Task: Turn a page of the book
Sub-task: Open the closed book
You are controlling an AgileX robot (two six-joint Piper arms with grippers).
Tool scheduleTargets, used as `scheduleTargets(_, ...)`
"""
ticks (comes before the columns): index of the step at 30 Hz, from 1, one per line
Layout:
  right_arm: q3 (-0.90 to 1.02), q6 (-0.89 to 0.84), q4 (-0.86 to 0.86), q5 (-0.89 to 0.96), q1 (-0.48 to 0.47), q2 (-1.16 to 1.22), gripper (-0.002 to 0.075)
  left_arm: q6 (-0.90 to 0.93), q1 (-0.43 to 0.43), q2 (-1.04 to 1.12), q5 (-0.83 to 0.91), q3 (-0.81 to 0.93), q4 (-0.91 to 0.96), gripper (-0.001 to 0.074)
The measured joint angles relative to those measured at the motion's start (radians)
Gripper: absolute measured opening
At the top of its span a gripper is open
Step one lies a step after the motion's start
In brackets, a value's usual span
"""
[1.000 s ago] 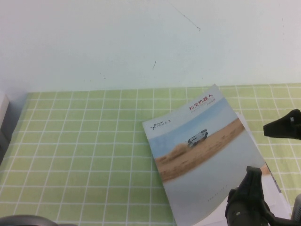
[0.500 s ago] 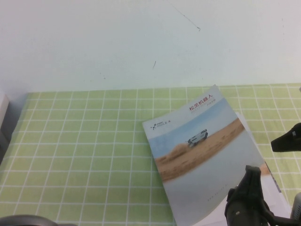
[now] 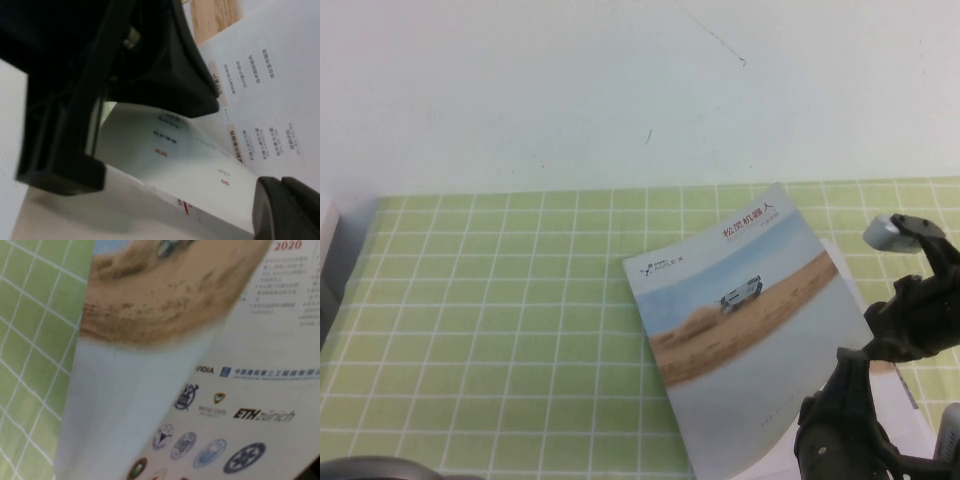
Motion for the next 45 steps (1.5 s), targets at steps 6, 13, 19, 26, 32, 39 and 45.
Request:
scheduleTargets(6,0.0,0.0,0.03,-0.02,0.012,0.073,0.0018,0.0,0.0,0.0,0.004,0.0,0.001,-0.0004)
scheduleTargets(13,0.0,-0.016,0.069,-0.062,0.012,0.119,0.0018,-0.006,0.0,0.0,0.007,0.0,0.001,-0.0004)
scheduleTargets(19,0.0,-0.041,0.118,-0.066,0.012,0.139,0.0018,-0.028,0.0,0.0,0.034,0.0,0.02,-0.0004)
scheduleTargets(26,0.0,-0.088,0.172,-0.07,0.012,0.141,0.0018,-0.106,0.011,0.0,0.085,0.0,0.025,-0.0004)
scheduleTargets(32,0.0,-0.1,0.181,-0.07,0.012,0.141,0.0018,-0.229,-0.025,-0.007,0.061,0.0,0.075,-0.0004)
scheduleTargets(39,0.0,-0.102,0.181,-0.068,0.012,0.141,0.0018,-0.308,-0.049,-0.026,-0.086,-0.01,0.083,-0.0004)
scheduleTargets(45,0.0,-0.102,0.184,-0.06,0.012,0.141,0.0018,-0.307,-0.011,0.023,-0.087,-0.01,0.116,-0.0004)
